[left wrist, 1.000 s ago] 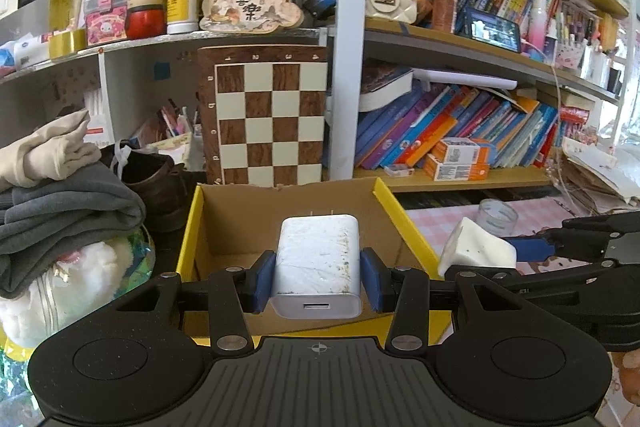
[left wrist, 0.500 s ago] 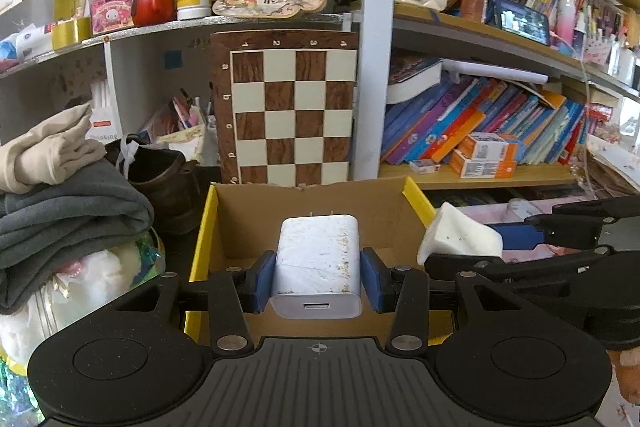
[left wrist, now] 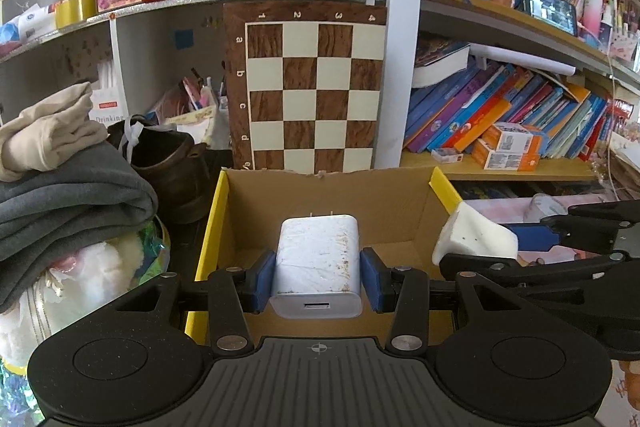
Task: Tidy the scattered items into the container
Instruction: 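Lower the charger into the yellow box with the left gripper while the right gripper holds the sponge above it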
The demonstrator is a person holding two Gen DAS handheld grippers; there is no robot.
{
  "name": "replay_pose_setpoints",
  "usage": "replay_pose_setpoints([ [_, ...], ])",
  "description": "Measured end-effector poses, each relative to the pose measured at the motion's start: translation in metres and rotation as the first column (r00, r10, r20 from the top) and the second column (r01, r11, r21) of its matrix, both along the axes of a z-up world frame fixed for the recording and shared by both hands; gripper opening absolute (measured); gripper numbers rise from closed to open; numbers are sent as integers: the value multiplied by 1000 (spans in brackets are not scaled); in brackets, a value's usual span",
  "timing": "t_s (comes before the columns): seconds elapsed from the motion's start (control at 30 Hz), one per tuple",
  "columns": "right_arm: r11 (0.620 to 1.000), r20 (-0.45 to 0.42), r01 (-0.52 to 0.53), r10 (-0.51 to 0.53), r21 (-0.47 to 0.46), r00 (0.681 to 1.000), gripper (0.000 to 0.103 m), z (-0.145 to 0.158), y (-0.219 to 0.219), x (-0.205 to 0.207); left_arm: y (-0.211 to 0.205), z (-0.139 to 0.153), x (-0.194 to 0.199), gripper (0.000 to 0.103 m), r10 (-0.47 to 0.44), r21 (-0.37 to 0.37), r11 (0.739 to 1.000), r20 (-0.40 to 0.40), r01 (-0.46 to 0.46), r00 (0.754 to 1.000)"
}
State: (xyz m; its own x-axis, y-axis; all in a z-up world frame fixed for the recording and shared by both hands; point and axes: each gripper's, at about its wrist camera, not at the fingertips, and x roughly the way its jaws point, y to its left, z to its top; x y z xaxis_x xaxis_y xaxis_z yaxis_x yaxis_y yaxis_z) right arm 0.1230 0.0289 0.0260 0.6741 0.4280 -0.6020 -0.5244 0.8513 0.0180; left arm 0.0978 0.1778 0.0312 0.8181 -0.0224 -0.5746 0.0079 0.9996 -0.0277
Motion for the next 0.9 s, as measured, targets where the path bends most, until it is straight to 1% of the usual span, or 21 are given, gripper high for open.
replay_pose_setpoints([
  [0.23, 1000, -8, -6, 6, -5, 1000, 43, -5, 4, 7, 2, -6, 16, 43, 0, 22, 1000, -30, 1, 1000],
  [0.4, 1000, -16, -13, 12, -7, 1000, 43, -8, 7, 10, 5, -11, 36, 43, 4, 35, 999, -55, -2, 998],
  [0.67, 999, -15, -32, 32, -15, 999, 43, -11, 12, 13, 11, -24, 65, 43, 15, 26, 1000, -120, -12, 993],
  [0.9, 999, -27, -42, 42, -22, 999, 43, -18, 17, 19, 11, -32, 84, 43, 15, 55, 998, -157, -7, 987],
])
